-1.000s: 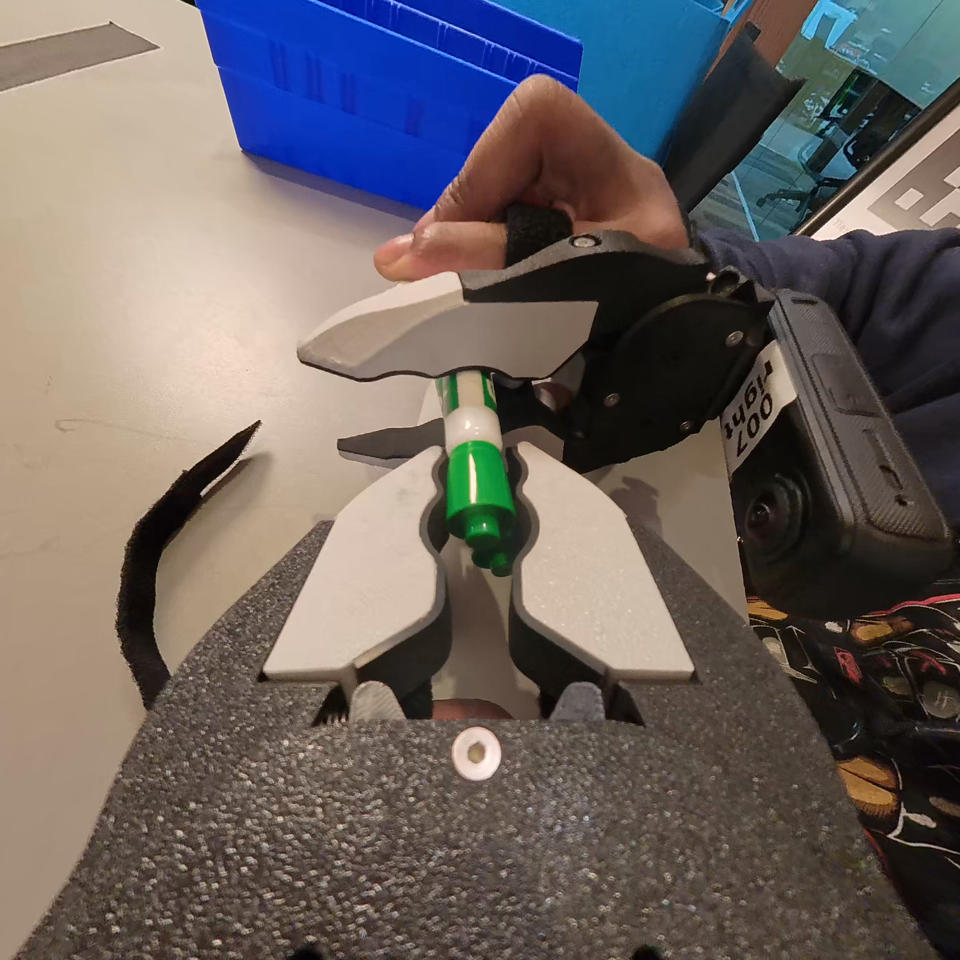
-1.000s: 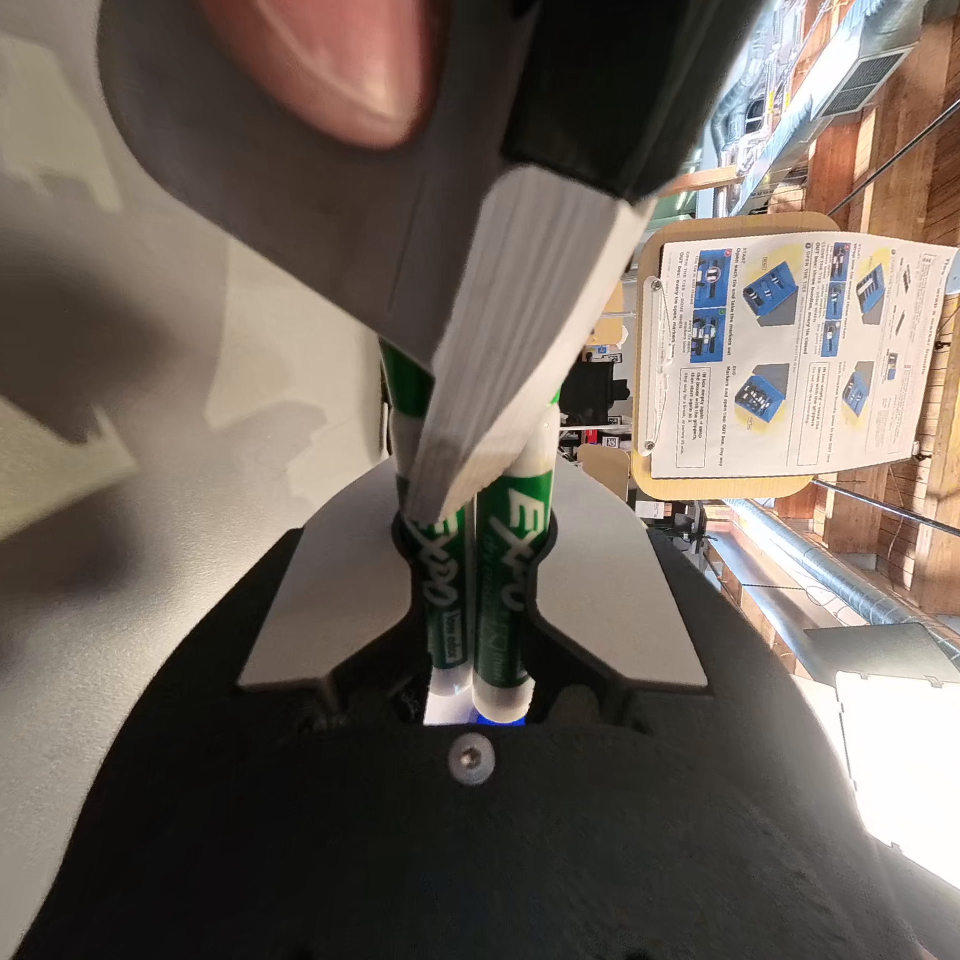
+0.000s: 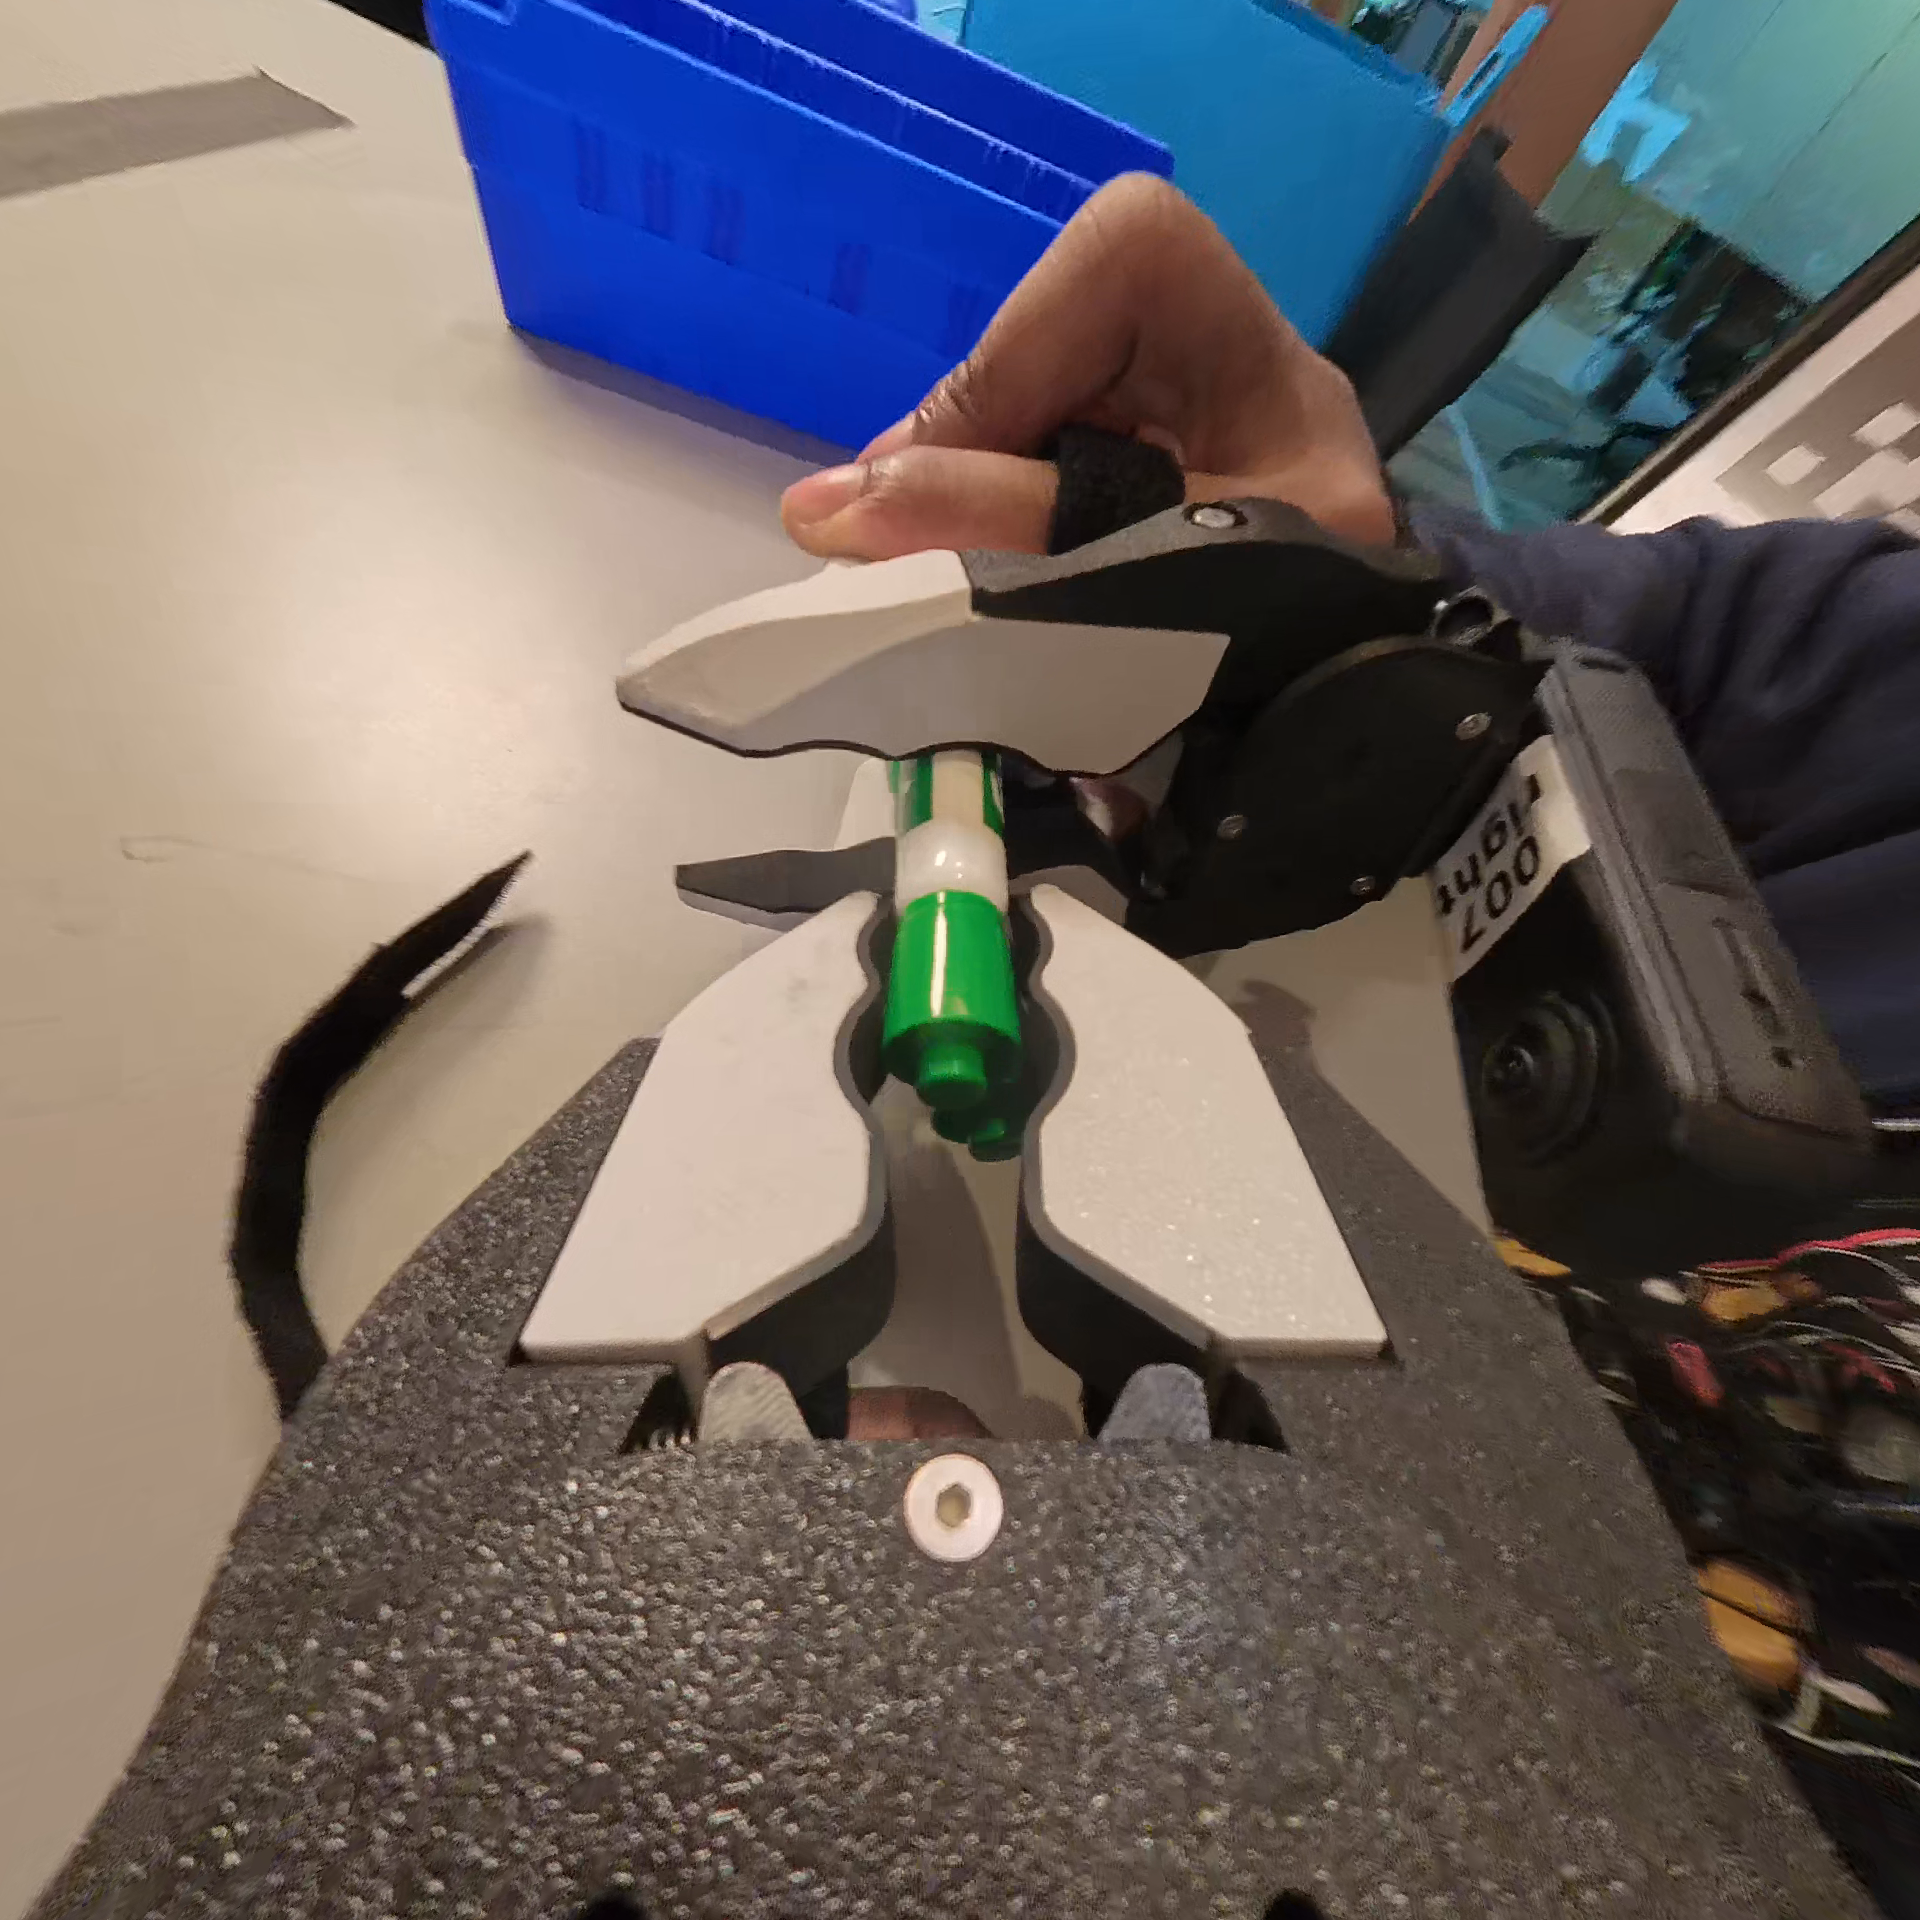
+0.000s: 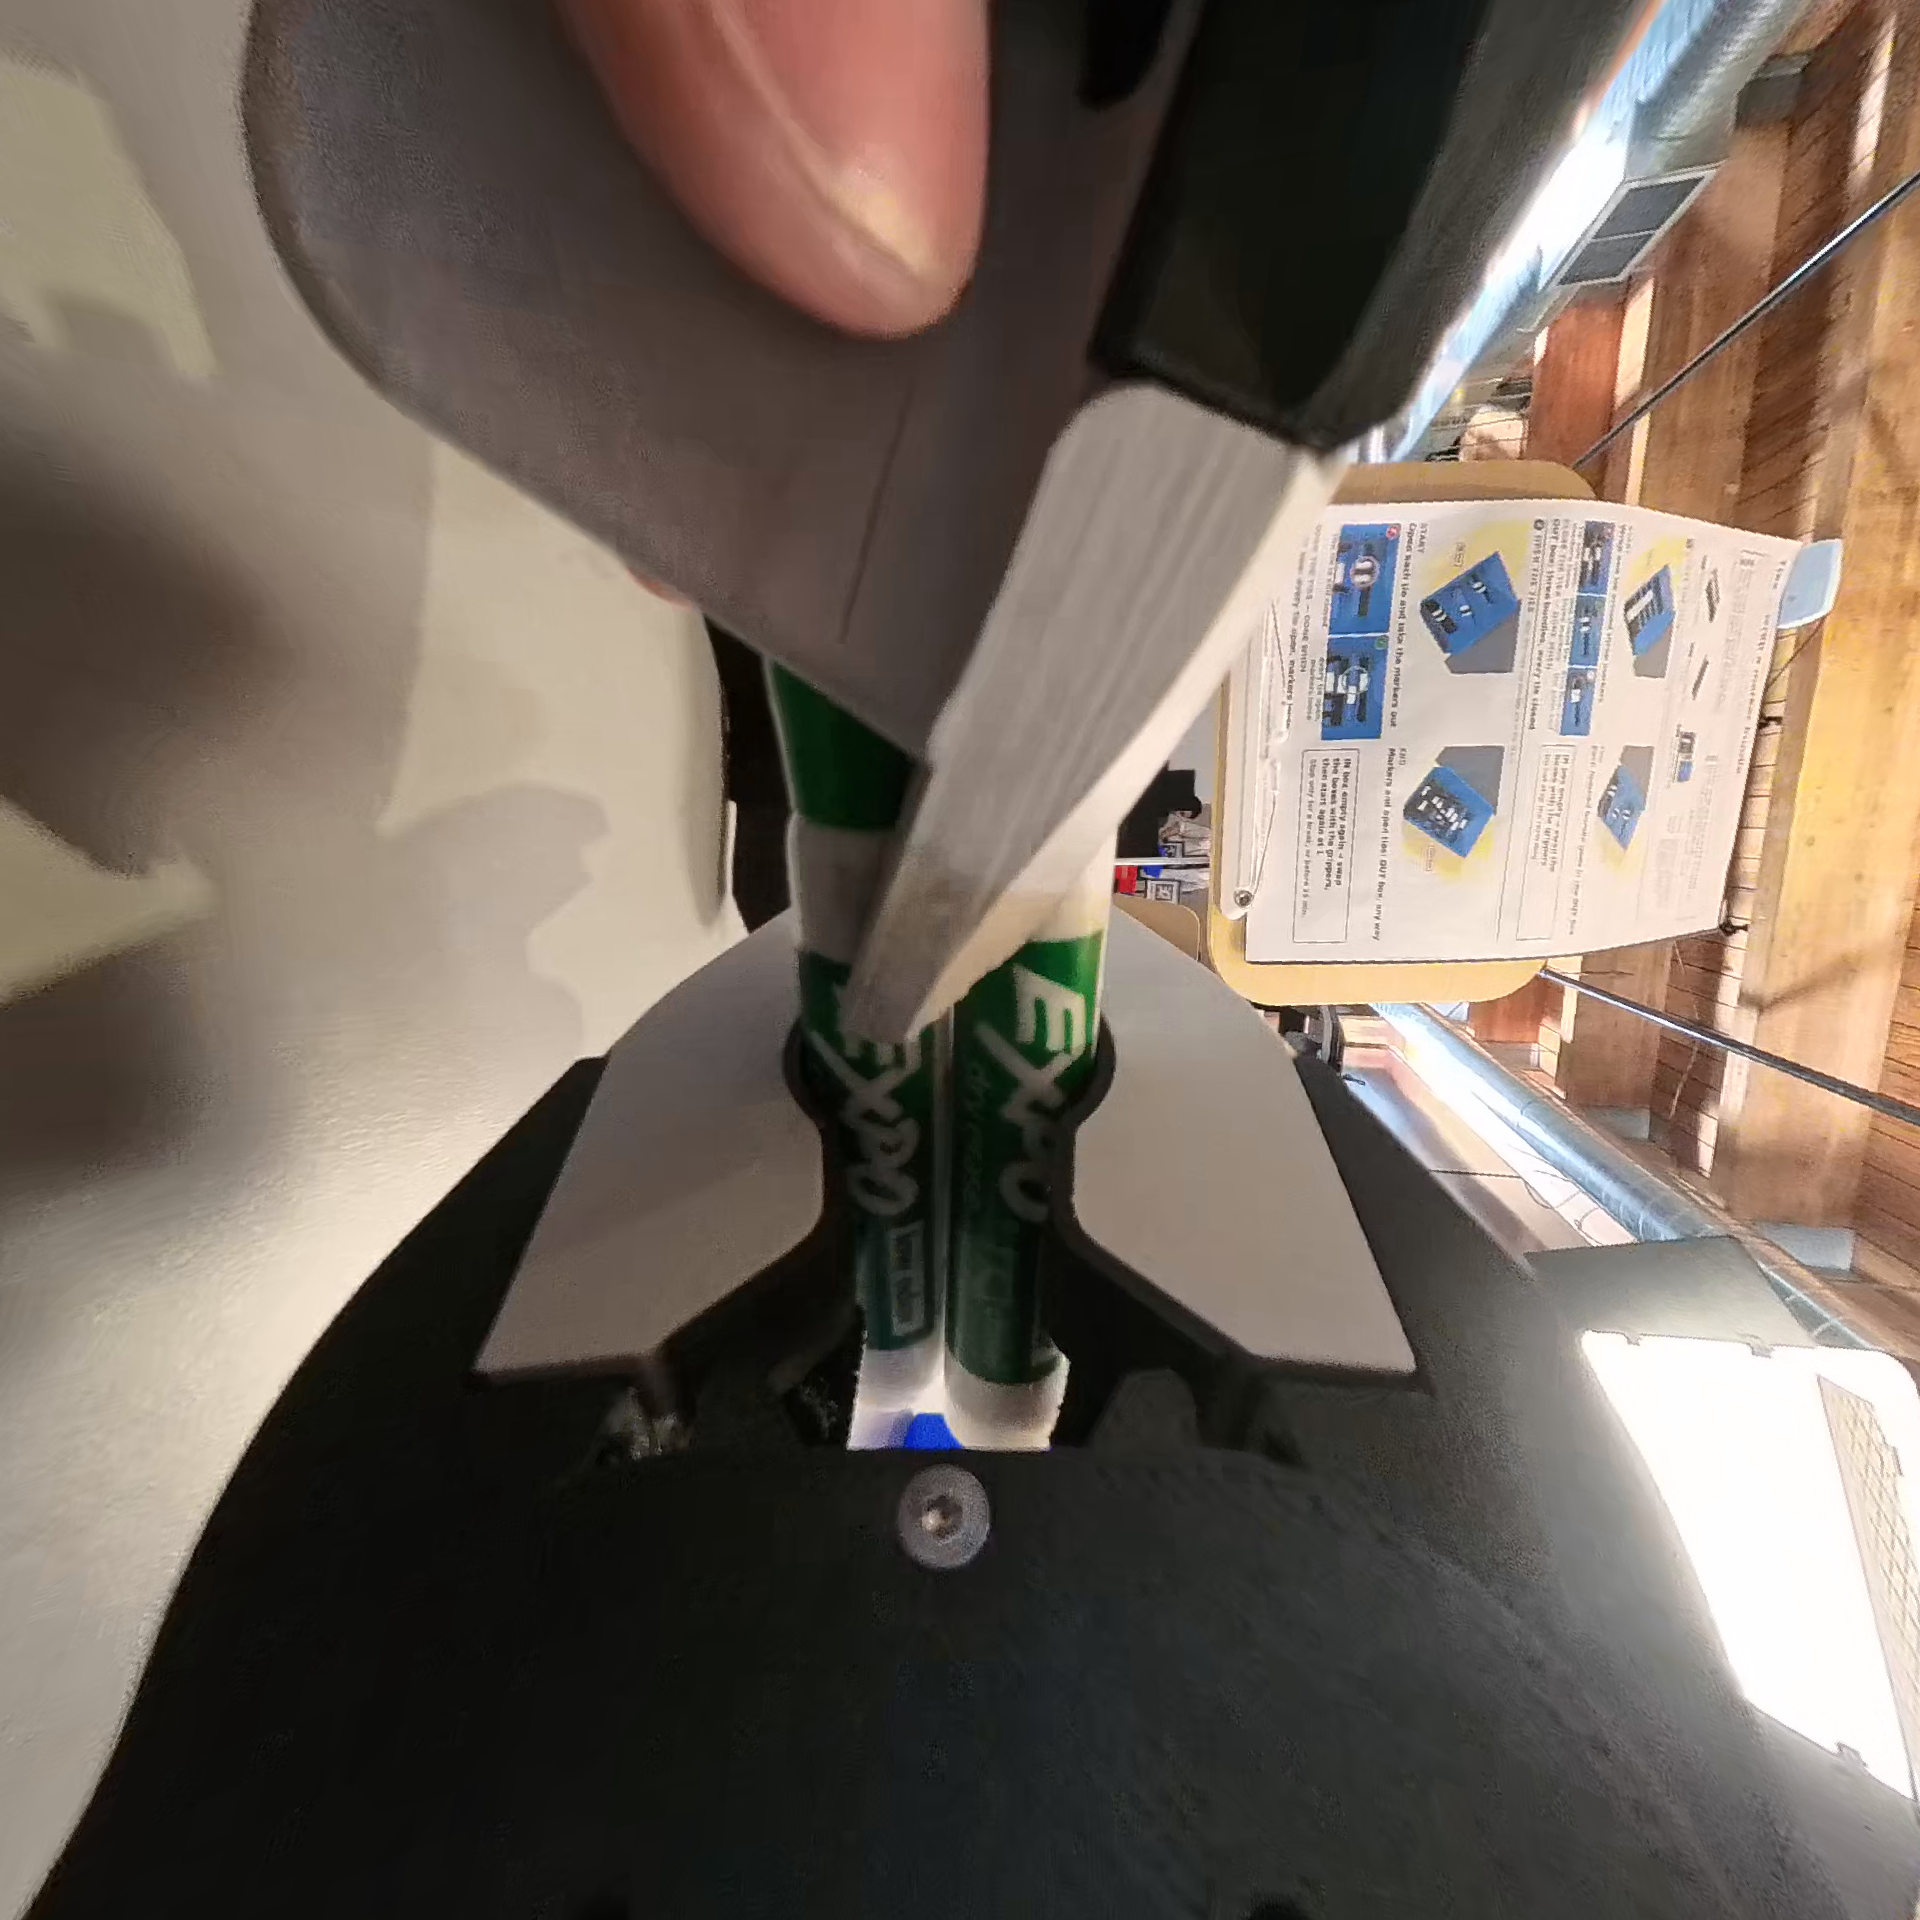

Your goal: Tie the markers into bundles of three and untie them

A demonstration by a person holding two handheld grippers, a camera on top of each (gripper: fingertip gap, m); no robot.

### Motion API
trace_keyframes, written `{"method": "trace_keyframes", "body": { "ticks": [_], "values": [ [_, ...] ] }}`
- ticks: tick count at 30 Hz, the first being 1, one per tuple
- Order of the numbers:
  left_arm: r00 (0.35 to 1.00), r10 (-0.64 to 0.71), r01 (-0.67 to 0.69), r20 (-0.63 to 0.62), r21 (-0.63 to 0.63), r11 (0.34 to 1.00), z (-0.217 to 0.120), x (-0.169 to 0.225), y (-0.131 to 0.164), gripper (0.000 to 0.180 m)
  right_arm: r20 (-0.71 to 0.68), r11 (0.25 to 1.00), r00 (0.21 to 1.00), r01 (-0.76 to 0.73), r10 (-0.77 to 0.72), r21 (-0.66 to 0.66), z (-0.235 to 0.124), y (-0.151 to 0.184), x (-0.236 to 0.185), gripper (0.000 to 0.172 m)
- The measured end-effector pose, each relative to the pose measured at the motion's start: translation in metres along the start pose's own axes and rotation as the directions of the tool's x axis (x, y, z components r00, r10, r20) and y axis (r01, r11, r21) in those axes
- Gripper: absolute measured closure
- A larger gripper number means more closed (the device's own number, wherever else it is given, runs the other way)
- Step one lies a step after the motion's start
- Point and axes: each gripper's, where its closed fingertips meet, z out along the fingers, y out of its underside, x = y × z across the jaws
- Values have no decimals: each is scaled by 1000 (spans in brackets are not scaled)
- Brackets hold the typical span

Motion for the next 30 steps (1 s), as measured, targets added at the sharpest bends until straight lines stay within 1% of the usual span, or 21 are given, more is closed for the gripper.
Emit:
{"method": "trace_keyframes", "body": {
  "ticks": [1, 3, 6, 9, 16, 30],
  "values": [
    [999, 34, -35, 41, 12, 999, 0, -3, -2, 155, -5, 1000, 1000, -1, 1, -5, 0, 1, 1, 131],
    [991, 90, -92, 96, 20, 996, 0, -6, -4, 153, -8, 1000, 1000, -4, 4, -10, 0, 2, 2, 131],
    [988, 115, -118, 107, 15, 993, 4, -3, -3, 156, -6, 1000, 1000, -2, 2, -6, 0, 1, 1, 131],
    [993, 89, -90, 81, 14, 996, 6, -1, -1, 160, -4, 1000, 1000, 6, -6, -9, 1, 2, -1, 131],
    [999, 36, -36, -4, 34, 999, 3, 2, -1, 160, 12, 1000, 1000, -5, 5, 19, -1, -2, -2, 131],
    [1000, -14, 15, -8, 33, 999, 5, 4, 0, 160, 1, 999, 1000, 31, -31, 6, 0, 0, -1, 131]
  ]
}}
